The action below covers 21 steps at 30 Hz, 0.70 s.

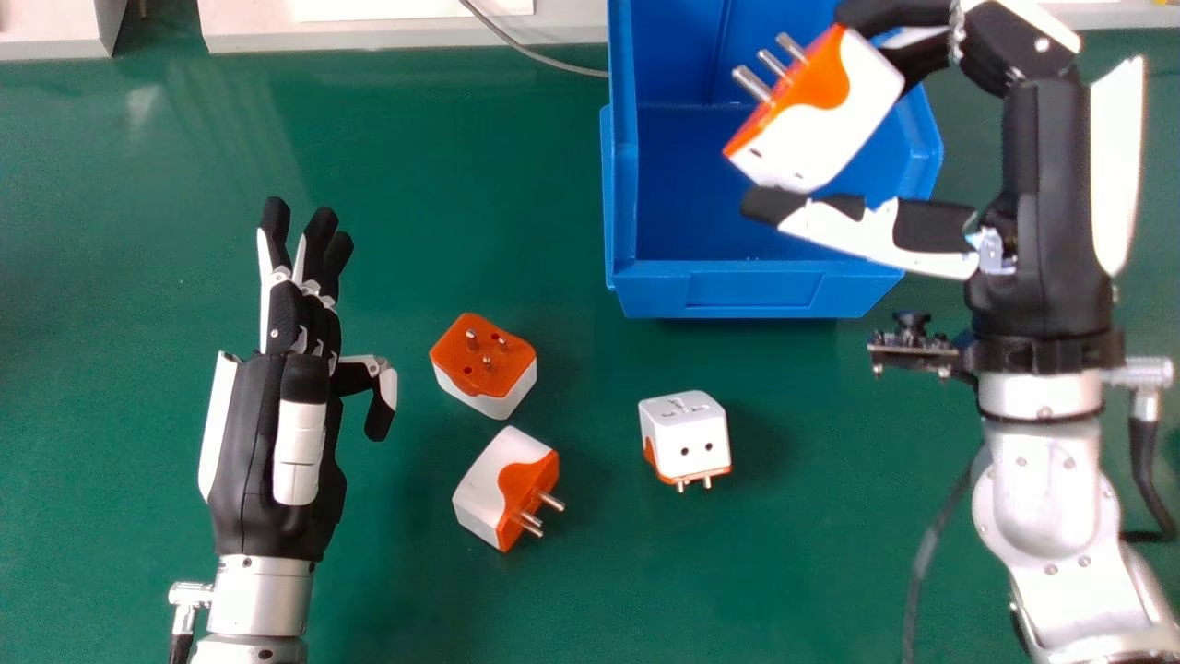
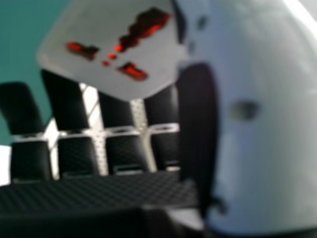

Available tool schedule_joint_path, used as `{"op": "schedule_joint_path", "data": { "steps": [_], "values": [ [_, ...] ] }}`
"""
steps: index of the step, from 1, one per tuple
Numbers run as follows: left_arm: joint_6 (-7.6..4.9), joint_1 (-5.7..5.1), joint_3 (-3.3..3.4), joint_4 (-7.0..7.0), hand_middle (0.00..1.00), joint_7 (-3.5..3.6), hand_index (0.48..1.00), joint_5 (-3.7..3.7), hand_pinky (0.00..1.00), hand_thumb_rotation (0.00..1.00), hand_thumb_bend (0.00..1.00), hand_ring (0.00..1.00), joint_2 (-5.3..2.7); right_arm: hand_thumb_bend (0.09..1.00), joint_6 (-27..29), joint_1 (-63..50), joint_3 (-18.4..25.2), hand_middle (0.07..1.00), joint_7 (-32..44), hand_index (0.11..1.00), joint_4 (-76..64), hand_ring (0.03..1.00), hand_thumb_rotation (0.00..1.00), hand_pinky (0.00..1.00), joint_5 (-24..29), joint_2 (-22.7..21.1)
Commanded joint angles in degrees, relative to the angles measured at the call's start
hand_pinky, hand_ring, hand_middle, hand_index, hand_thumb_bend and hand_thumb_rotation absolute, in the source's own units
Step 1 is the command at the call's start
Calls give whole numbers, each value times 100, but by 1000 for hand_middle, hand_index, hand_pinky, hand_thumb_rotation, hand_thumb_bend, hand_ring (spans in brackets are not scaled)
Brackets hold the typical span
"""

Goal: Pick all objects and put in blue box

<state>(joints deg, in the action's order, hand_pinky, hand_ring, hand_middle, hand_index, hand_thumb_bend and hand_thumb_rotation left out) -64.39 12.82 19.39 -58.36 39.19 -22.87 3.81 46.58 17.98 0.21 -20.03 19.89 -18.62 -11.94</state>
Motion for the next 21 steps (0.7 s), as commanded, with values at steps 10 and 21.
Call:
{"op": "schedule_joint_path", "data": {
  "steps": [10, 21],
  "values": [
    [-69, 55, -30, -62, 1000, -47, 986, 58, 0, 909, 1000, 1000, -38, 502, -232, 1434, 107, 511, -154, 515, 1023, 422, 0, 328, -346, -209],
    [-102, 65, -32, -71, 1000, -107, 985, 89, 0, 908, 1000, 1000, -64, 498, -615, 2863, -165, 511, -887, 519, 2804, 429, 0, 318, -971, -322]
  ]
}}
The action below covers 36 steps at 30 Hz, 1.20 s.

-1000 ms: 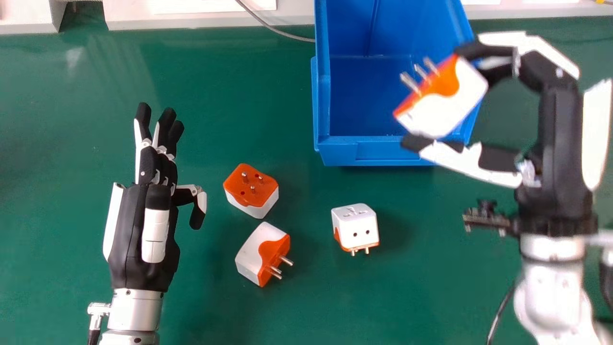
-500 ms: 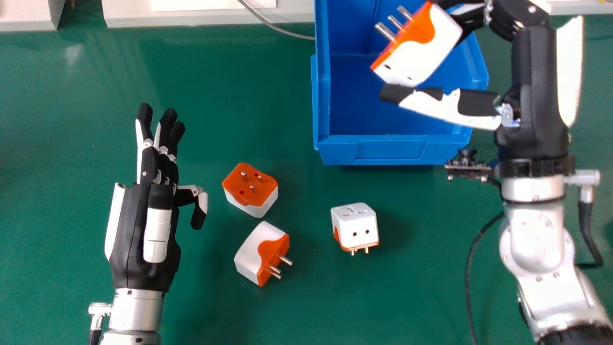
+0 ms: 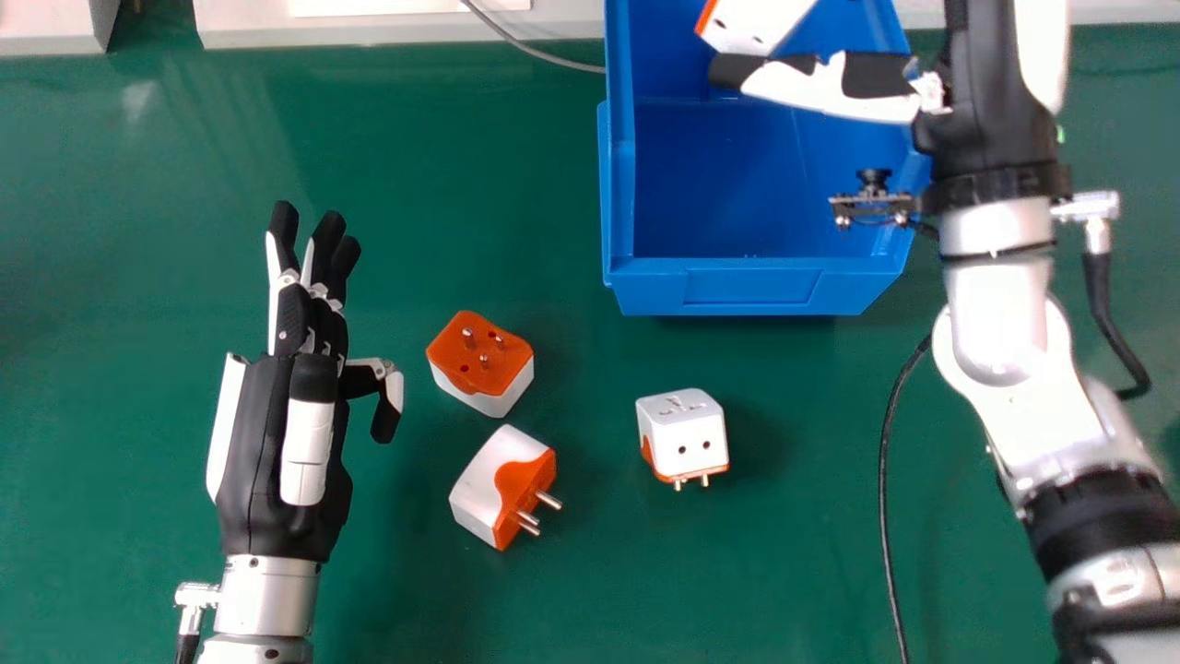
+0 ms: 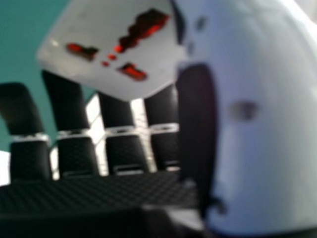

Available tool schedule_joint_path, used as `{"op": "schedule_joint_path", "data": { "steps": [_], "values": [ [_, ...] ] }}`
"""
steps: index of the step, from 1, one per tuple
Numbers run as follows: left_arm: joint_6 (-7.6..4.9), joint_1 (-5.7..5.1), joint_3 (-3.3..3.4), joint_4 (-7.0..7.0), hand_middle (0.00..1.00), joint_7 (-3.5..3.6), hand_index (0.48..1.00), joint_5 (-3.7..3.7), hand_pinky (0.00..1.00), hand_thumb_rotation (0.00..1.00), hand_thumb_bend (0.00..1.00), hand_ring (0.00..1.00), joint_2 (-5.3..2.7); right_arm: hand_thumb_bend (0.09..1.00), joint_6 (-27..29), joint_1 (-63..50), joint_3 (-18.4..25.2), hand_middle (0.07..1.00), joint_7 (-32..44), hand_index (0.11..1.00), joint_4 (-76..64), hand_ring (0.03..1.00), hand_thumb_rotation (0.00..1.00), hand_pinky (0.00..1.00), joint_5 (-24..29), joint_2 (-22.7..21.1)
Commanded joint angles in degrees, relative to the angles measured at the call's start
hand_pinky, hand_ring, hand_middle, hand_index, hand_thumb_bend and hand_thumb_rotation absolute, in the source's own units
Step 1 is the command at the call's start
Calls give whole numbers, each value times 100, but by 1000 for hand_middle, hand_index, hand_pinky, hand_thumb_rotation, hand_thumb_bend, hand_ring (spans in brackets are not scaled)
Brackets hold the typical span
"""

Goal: Pick all objects and put in blue box

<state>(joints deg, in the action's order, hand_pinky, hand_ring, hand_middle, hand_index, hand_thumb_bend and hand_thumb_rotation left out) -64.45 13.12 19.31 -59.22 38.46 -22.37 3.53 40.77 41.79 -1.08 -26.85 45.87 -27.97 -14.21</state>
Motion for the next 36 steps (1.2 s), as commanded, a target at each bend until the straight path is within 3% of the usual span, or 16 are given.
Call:
{"op": "schedule_joint_path", "data": {
  "steps": [1, 9, 12, 21, 30, 36],
  "values": [
    [-93, 40, -25, 7, 1000, -45, 985, 47, 0, 908, 1000, 1000, -34, 498, -87, 673, -82, 511, -254, 519, 498, 429, 0, 318, -63, -93],
    [-77, 46, -43, 11, 1000, -142, 986, 104, 0, 912, 1000, 1000, -14, 497, -454, 1592, -392, 508, -369, 523, 1971, 424, 0, 313, -90, -76],
    [-70, 67, -34, -16, 1000, -141, 986, 101, 0, 913, 1000, 1000, -5, 497, -677, 1825, -528, 506, -364, 525, 2298, 425, 0, 312, -119, -70],
    [-91, 107, -29, -60, 1000, -178, 988, 141, 0, 914, 1000, 1000, -7, 496, -1096, 2153, -658, 504, -226, 529, 2687, 422, 0, 311, -25, 34],
    [-142, 85, -39, -53, 1000, -284, 989, 259, 0, 916, 1000, 1000, 26, 496, -1674, 2373, -912, 499, -188, 532, 2917, 415, 0, 317, -147, 61],
    [-177, 68, -46, -40, 1000, -308, 990, 254, 0, 917, 1000, 1000, 26, 496, -1905, 2412, -1028, 498, 177, 534, 2980, 410, 0, 325, -108, 87]
  ]
}}
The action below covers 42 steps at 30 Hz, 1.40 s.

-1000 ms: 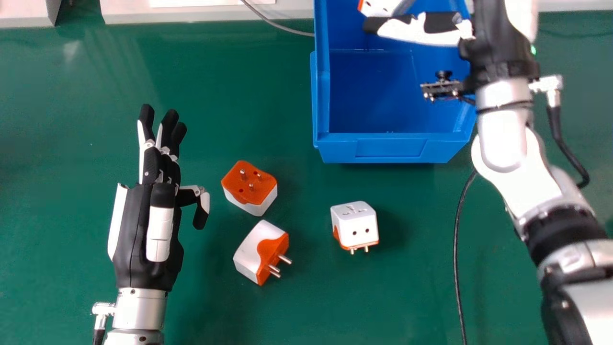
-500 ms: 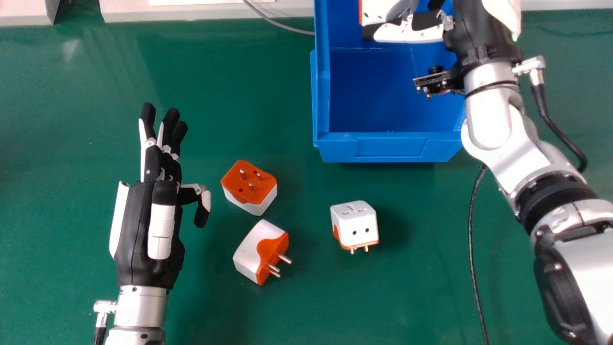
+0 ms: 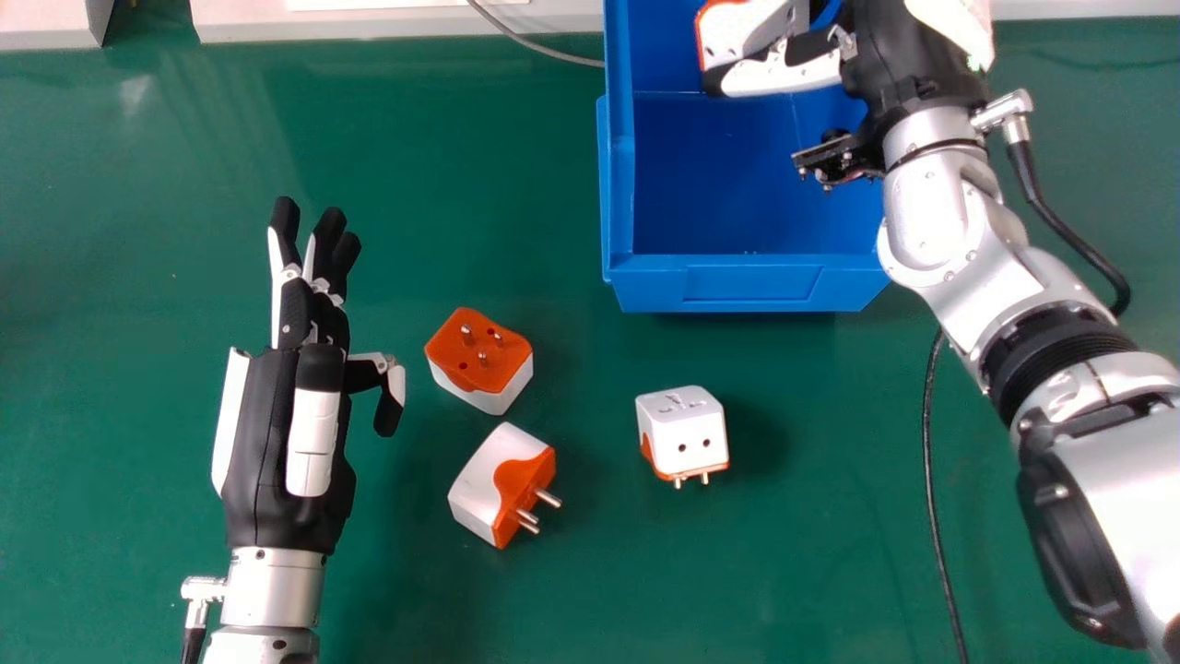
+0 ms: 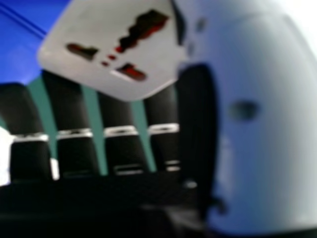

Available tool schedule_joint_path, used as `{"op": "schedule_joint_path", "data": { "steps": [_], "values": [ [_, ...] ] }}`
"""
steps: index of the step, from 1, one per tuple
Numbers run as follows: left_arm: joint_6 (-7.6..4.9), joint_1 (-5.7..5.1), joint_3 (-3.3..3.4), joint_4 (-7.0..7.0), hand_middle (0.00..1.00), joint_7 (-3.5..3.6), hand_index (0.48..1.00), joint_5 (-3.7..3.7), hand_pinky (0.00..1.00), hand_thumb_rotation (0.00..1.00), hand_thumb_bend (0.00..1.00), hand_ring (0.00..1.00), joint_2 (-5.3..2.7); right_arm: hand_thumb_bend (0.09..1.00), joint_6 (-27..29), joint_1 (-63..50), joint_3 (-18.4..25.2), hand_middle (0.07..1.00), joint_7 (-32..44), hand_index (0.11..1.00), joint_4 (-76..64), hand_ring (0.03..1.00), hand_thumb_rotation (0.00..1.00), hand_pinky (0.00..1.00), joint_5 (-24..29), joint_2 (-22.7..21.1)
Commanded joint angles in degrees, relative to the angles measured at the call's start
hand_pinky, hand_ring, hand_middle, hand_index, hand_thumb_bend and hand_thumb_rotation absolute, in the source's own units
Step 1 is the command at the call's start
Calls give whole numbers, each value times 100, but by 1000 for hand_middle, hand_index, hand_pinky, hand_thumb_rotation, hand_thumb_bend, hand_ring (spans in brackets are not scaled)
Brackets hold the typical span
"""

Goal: Pick all objects and put in blue box

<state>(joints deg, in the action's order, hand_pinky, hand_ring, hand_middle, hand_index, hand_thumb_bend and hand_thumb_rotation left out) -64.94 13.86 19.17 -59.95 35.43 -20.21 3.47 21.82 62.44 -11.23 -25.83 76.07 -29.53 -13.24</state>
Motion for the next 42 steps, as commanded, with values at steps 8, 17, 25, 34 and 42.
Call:
{"op": "schedule_joint_path", "data": {
  "steps": [8, 17, 25, 34, 42],
  "values": [
    [-144, 0, -24, 40, 1000, 6, 992, 8, 0, 923, 1000, 1000, 49, 796, -441, 430, -35, 677, 850, 675, -24, 622, 37, 530, 113, 30],
    [-97, 39, -2, 10, 1000, 87, 991, -45, 0, 923, 1000, 1000, 55, 973, -737, 546, -270, 886, 1471, 879, -105, 832, 192, 715, -35, -102],
    [-48, 66, 2, 10, 1000, 117, 988, -45, 0, 920, 1000, 1000, 83, 994, -640, 549, -305, 968, 1535, 960, -163, 889, 276, 738, 48, -178],
    [-118, 32, 1, 64, 1000, 115, 986, -62, 0, 919, 1000, 1000, 59, 1000, 814, -205, -4, 992, 1231, 990, -923, 961, 328, 795, 391, -567],
    [-139, 31, -11, 60, 1000, 117, 987, -71, 0, 921, 1000, 1000, 25, 951, 2664, -2010, 526, 998, 628, 997, -2640, 965, 590, 808, 659, -935]
  ]
}}
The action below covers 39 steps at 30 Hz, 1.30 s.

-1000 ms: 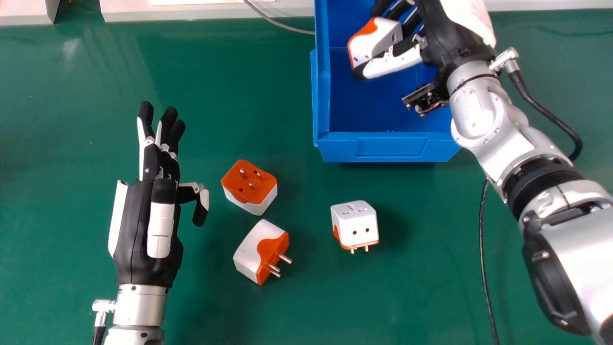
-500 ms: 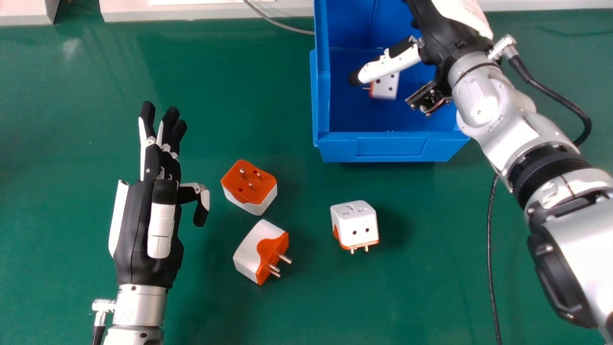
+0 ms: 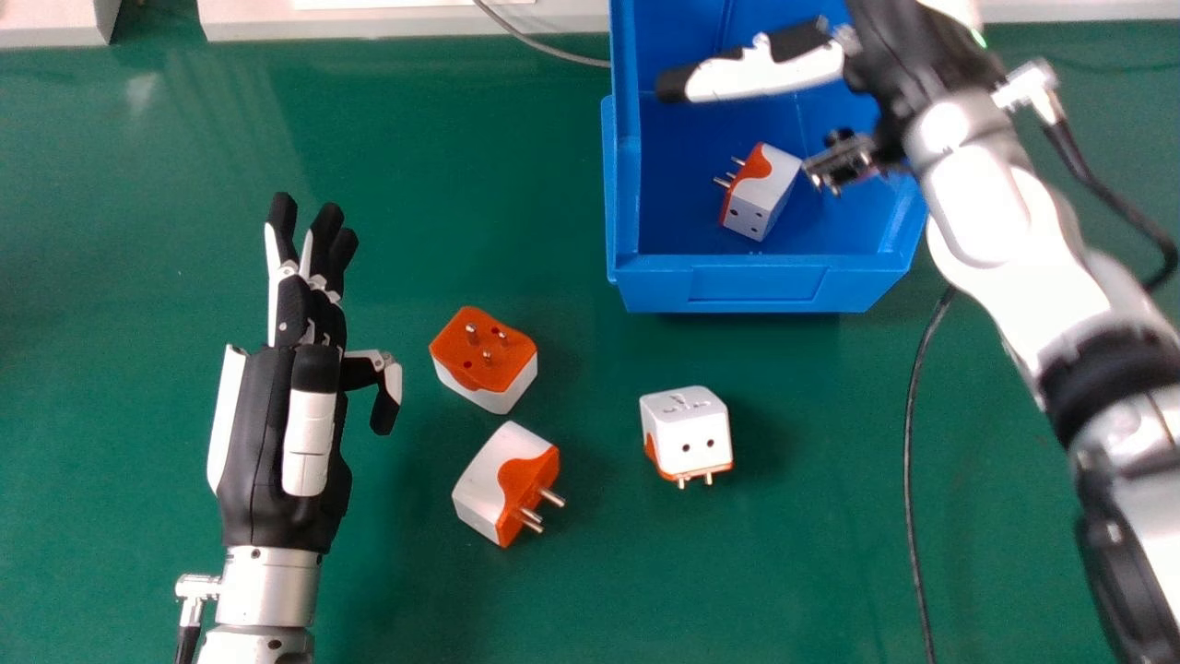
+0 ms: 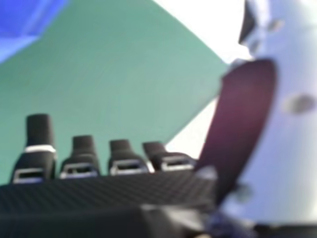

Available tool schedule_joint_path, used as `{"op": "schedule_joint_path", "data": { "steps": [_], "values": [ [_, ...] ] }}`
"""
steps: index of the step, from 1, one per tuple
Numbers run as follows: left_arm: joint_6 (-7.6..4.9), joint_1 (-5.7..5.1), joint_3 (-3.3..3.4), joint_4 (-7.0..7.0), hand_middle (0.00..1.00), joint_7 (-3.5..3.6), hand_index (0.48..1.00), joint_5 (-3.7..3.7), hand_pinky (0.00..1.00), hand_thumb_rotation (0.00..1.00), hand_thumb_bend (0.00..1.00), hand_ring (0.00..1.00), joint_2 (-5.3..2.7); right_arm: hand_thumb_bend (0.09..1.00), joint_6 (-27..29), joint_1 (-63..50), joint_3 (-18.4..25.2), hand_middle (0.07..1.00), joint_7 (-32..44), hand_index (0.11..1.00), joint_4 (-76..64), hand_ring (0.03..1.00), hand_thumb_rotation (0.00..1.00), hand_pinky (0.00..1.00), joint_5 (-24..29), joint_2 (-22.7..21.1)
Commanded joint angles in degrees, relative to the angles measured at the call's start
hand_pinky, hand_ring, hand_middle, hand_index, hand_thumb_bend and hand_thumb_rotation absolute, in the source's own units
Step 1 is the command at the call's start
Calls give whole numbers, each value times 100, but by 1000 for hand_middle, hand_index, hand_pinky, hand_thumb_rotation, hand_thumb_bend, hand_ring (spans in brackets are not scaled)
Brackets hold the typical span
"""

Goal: Pick all objects and put in blue box

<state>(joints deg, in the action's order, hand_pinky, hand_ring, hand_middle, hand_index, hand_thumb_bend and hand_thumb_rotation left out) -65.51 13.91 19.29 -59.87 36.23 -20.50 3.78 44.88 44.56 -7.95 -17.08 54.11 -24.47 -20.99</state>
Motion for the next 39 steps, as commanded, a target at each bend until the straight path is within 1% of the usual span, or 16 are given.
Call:
{"op": "schedule_joint_path", "data": {
  "steps": [1, 3, 6, 9, 11, 13, 16, 21, 24, 28, 30, 33, 36, 39],
  "values": [
    [-85, 25, -24, 54, 1000, 49, 987, -53, 0, 921, 1000, 1000, -10, 942, 455, -404, 257, 998, -307, 996, -632, 956, 607, 799, 145, -181],
    [-93, 35, -19, 41, 1000, 87, 987, -85, 0, 921, 1000, 1000, -11, 939, 715, -875, 390, 992, -526, 992, -1043, 945, 615, 787, 45, -213],
    [-65, 53, 6, 6, 1000, 178, 986, -159, 0, 920, 1000, 1000, -18, 940, 1131, -1580, 561, 963, -855, 978, -1482, 915, 613, 756, -146, -243],
    [-28, 40, 17, 25, 1000, 253, 985, -220, 0, 920, 1000, 1000, -35, 941, 1381, -2172, 656, 948, -1017, 967, -1824, 900, 603, 738, -292, -228],
    [-18, 28, 9, 47, 1000, 298, 982, -249, 0, 917, 1000, 1000, -38, 935, 1449, -2459, 695, 935, -1072, 953, -1969, 884, 582, 720, -390, -198],
    [-7, 20, -1, 55, 1000, 322, 980, -258, 0, 916, 1000, 1000, -37, 938, 1565, -2733, 709, 931, -1117, 947, -2047, 877, 572, 711, -459, -153],
    [8, 9, -1, 63, 1000, 318, 976, -250, 0, 914, 1000, 1000, -29, 955, 1773, -3071, 702, 923, -1187, 932, -2056, 866, 551, 694, -533, -56],
    [-8, -21, -19, 70, 1000, 255, 975, -190, 0, 913, 1000, 1000, -33, 981, 1966, -3451, 667, 906, -1146, 920, -1994, 846, 527, 689, -528, 64],
    [-26, -55, -22, 97, 1000, 240, 975, -193, 0, 913, 1000, 1000, -43, 991, 2085, -3760, 503, 893, -942, 914, -1862, 830, 505, 696, -361, 207],
    [-33, -96, -35, 137, 1000, 196, 977, -171, 0, 915, 1000, 1000, -62, 996, 2173, -3972, 316, 886, -698, 908, -1540, 823, 466, 706, -240, 342],
    [-28, -107, -44, 162, 1000, 172, 978, -156, 0, 916, 1000, 1000, -69, 996, 2167, -3984, 280, 886, -661, 906, -1415, 823, 438, 709, -293, 386],
    [-15, -115, -49, 167, 1000, 171, 979, -166, 0, 917, 1000, 1000, -65, 999, 2085, -3943, 246, 889, -652, 904, -1277, 827, 398, 713, -413, 431],
    [-12, -133, -55, 170, 1000, 166, 979, -177, 0, 917, 1000, 1000, -57, 1000, 1972, -3859, 213, 890, -747, 903, -1105, 828, 382, 713, -636, 430],
    [-31, -143, -60, 186, 1000, 159, 980, -185, 0, 918, 1000, 1000, -54, 1000, 1878, -3745, 125, 892, -725, 905, -904, 827, 382, 711, -730, 424]
  ]
}}
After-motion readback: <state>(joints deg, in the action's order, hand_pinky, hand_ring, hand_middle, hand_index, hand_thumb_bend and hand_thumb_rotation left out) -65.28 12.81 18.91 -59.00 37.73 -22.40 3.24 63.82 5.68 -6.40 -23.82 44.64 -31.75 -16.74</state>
